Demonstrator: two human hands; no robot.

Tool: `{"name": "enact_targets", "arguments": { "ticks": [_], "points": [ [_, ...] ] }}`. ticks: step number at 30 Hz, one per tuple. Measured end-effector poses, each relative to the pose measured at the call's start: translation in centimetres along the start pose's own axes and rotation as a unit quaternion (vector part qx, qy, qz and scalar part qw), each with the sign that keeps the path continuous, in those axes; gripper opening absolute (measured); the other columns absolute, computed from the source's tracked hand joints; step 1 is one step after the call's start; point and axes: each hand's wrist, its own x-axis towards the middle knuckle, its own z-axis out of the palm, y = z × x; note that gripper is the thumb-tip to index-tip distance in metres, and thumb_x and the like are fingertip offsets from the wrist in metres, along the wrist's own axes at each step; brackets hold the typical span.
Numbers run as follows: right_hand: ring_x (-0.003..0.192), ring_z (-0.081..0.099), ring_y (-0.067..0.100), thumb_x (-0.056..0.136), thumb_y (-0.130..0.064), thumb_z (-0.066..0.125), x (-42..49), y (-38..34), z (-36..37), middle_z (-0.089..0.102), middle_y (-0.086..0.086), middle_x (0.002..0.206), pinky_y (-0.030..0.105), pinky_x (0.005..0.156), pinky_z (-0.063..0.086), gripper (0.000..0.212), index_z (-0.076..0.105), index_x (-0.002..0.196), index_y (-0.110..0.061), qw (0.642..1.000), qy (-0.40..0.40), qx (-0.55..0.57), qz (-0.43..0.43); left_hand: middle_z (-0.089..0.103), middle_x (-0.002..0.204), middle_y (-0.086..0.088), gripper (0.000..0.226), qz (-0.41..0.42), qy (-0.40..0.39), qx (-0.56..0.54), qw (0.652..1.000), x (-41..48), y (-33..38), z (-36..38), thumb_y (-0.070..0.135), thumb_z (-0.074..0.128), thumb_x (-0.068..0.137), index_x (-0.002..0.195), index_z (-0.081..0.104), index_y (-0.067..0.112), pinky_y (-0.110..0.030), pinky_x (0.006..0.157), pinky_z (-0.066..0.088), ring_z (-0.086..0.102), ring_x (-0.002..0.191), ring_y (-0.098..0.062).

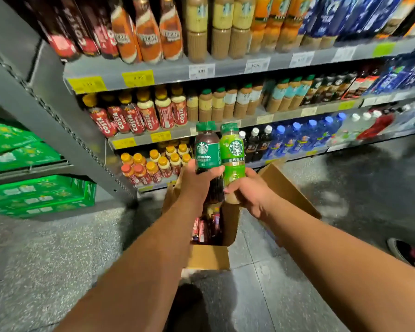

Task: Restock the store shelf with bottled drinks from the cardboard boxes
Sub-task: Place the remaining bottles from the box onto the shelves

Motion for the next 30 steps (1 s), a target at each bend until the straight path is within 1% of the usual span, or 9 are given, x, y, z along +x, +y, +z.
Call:
{"name": "enact_targets", "arguments": {
  "ticks": [2, 3, 4, 8, 12, 16, 20, 25, 30],
  "points": [
    [0.087, 0.068, 0.023, 0.065, 0.011, 0.068, -2.6, -3.3, -0.7, 0.069, 0.012, 0.099, 0.032, 0.072, 0.056, 0.051, 0.057, 0.106, -0.016, 0.999, 0.004, 0.009, -0.035, 0.071, 0.086, 0.012, 0.036, 0.050, -0.002, -0.006, 0.999, -1.8, 3.9, 1.3, 0.009, 0.078, 0.073, 0.097, 0.060, 0.029, -0.023, 0.063, 0.052, 0.068, 0.080, -0.009],
    [0.095, 0.066, 0.029, 0.063, 0.012, 0.068, -3.9, -5.1, -0.9, 0.069, 0.013, 0.103, 0.041, 0.082, 0.055, 0.053, 0.057, 0.107, -0.016, 0.998, 0.010, 0.016, -0.054, 0.072, 0.087, 0.011, 0.037, 0.062, -0.007, -0.010, 0.998, -2.7, 5.8, 2.0, 0.010, 0.078, 0.073, 0.098, 0.059, 0.029, -0.023, 0.064, 0.053, 0.068, 0.080, -0.009],
    [0.097, 0.065, 0.031, 0.063, 0.011, 0.068, -5.0, -6.8, -1.3, 0.069, 0.012, 0.103, 0.044, 0.086, 0.054, 0.053, 0.058, 0.106, -0.018, 0.997, 0.015, 0.018, -0.077, 0.071, 0.093, 0.009, 0.039, 0.076, -0.011, -0.009, 0.997, -3.7, 7.7, 2.7, 0.013, 0.078, 0.074, 0.102, 0.058, 0.030, -0.027, 0.070, 0.053, 0.068, 0.086, -0.011],
    [0.081, 0.065, 0.021, 0.068, 0.000, 0.073, -9.4, -12.8, -2.7, 0.070, 0.006, 0.093, 0.035, 0.073, 0.053, 0.050, 0.058, 0.112, -0.017, 0.985, 0.026, 0.043, -0.166, 0.065, 0.114, 0.002, 0.056, 0.140, -0.012, 0.011, 0.990, -7.5, 14.1, 5.3, 0.021, 0.079, 0.074, 0.124, 0.052, 0.023, -0.035, 0.093, 0.045, 0.059, 0.106, -0.018],
    [0.094, 0.067, 0.023, 0.072, -0.010, 0.075, -13.2, -16.8, -4.1, 0.071, 0.004, 0.100, 0.039, 0.083, 0.054, 0.037, 0.063, 0.106, -0.019, 0.971, 0.027, 0.064, -0.229, 0.065, 0.103, 0.010, 0.046, 0.185, -0.029, 0.014, 0.982, -10.8, 18.8, 7.2, 0.022, 0.077, 0.076, 0.113, 0.053, 0.031, -0.030, 0.083, 0.045, 0.060, 0.098, -0.012],
    [0.096, 0.067, 0.029, 0.072, -0.013, 0.075, -15.7, -19.7, -4.9, 0.071, 0.008, 0.102, 0.042, 0.078, 0.056, 0.038, 0.064, 0.108, -0.018, 0.964, 0.029, 0.081, -0.251, 0.067, 0.108, 0.001, 0.039, 0.197, -0.038, 0.010, 0.980, -12.8, 22.4, 8.7, 0.022, 0.074, 0.078, 0.111, 0.054, 0.028, -0.038, 0.089, 0.049, 0.062, 0.098, -0.019],
    [0.094, 0.067, 0.029, 0.074, -0.014, 0.073, -16.8, -22.5, -5.4, 0.070, 0.010, 0.104, 0.035, 0.067, 0.054, 0.038, 0.061, 0.110, -0.016, 0.958, 0.042, 0.097, -0.267, 0.068, 0.109, -0.007, 0.028, 0.199, -0.049, -0.011, 0.979, -13.6, 25.2, 9.8, 0.020, 0.071, 0.081, 0.104, 0.058, 0.027, -0.042, 0.088, 0.052, 0.065, 0.095, -0.024],
    [0.096, 0.067, 0.031, 0.076, -0.012, 0.071, -16.4, -26.2, -5.2, 0.070, 0.011, 0.104, 0.042, 0.076, 0.056, 0.035, 0.062, 0.110, -0.013, 0.952, 0.047, 0.098, -0.285, 0.067, 0.109, -0.004, 0.035, 0.206, -0.056, -0.013, 0.977, -12.5, 28.3, 10.4, 0.025, 0.071, 0.080, 0.112, 0.058, 0.023, -0.049, 0.094, 0.049, 0.063, 0.100, -0.025],
    [0.099, 0.064, 0.031, 0.076, -0.014, 0.071, -13.4, -30.9, -3.7, 0.067, 0.012, 0.107, 0.048, 0.082, 0.055, 0.038, 0.060, 0.112, -0.013, 0.949, 0.069, 0.101, -0.291, 0.065, 0.105, -0.001, 0.037, 0.231, -0.040, 0.007, 0.972, -8.5, 32.5, 10.3, 0.024, 0.077, 0.075, 0.104, 0.055, 0.023, -0.039, 0.089, 0.051, 0.062, 0.094, -0.018]
  ]
}}
